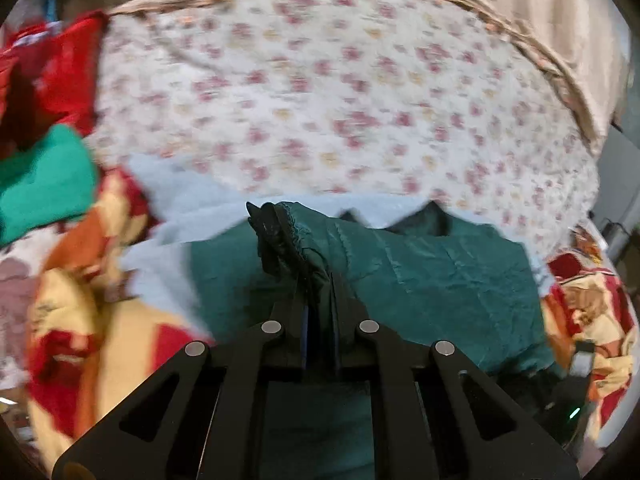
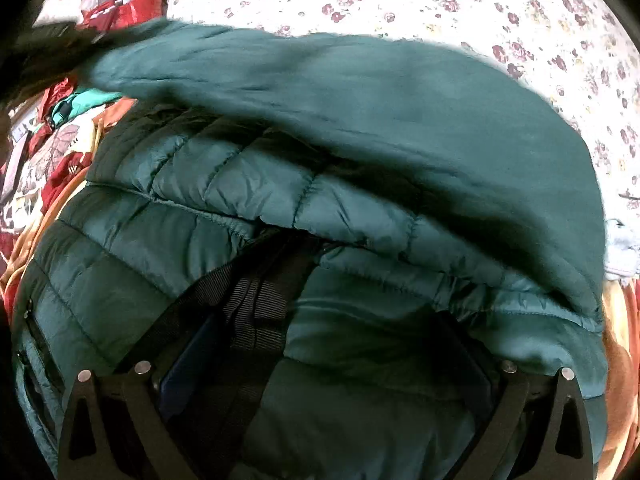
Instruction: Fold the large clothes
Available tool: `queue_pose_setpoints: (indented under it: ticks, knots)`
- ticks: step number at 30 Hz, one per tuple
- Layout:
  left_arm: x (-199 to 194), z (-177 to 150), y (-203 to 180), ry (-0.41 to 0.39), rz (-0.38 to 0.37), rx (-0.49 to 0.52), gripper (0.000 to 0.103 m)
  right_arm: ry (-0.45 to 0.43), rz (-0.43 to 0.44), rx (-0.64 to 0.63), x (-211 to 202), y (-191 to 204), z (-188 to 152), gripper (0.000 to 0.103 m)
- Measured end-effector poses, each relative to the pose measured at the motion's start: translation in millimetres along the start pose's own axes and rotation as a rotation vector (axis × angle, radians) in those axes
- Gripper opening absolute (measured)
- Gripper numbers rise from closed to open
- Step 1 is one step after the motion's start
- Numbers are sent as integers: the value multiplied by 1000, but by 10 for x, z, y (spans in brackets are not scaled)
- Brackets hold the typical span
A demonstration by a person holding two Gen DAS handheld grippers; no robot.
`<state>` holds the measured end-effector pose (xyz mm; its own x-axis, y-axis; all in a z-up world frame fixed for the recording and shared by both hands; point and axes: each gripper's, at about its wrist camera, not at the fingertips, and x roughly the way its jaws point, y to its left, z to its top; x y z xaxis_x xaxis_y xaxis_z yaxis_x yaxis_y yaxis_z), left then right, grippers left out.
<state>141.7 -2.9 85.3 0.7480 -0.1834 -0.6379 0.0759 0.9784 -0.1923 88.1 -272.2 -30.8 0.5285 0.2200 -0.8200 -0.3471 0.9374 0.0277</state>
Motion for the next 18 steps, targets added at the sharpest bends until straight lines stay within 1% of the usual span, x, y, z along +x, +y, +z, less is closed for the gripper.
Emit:
queue_pose_setpoints:
  ticks: [3,5,6,7,9,10,11,13,15,16,18]
  knots:
    - [135,-226,281,51,50,-47,7,1,7,4,-15,27,-18,103]
    - [268,-335,371,95,64,-71,7,0,9,5,-22,18,-20,103]
    - [328,-368,367,108,79,-65,8,-1,9,5,-27,22,-20,103]
    - [343,-374,354,103,96,-48,8,-2,10,6,-32,26,-20,103]
    - [358,-391,245,75,139,18,12,-2,11,7,-16,6,2,103]
    - [361,-408,230,72,138,27,14,-2,10,6,-22,14,3,103]
    - [358,-431,218,70,141,31,17,-2,9,6,-26,19,4,103]
    - [325,-470,261,60,159,23,38,-2,8,6,-37,9,8,103]
    - [243,-460,351,25,162,-16,49,-1,6,6,-14,14,-4,103]
    - [232,-430,393,11,157,-36,51,-1,6,7,-15,-11,-16,103]
    - [118,-376,535,-43,163,-102,53,5,3,7,-54,2,-10,103]
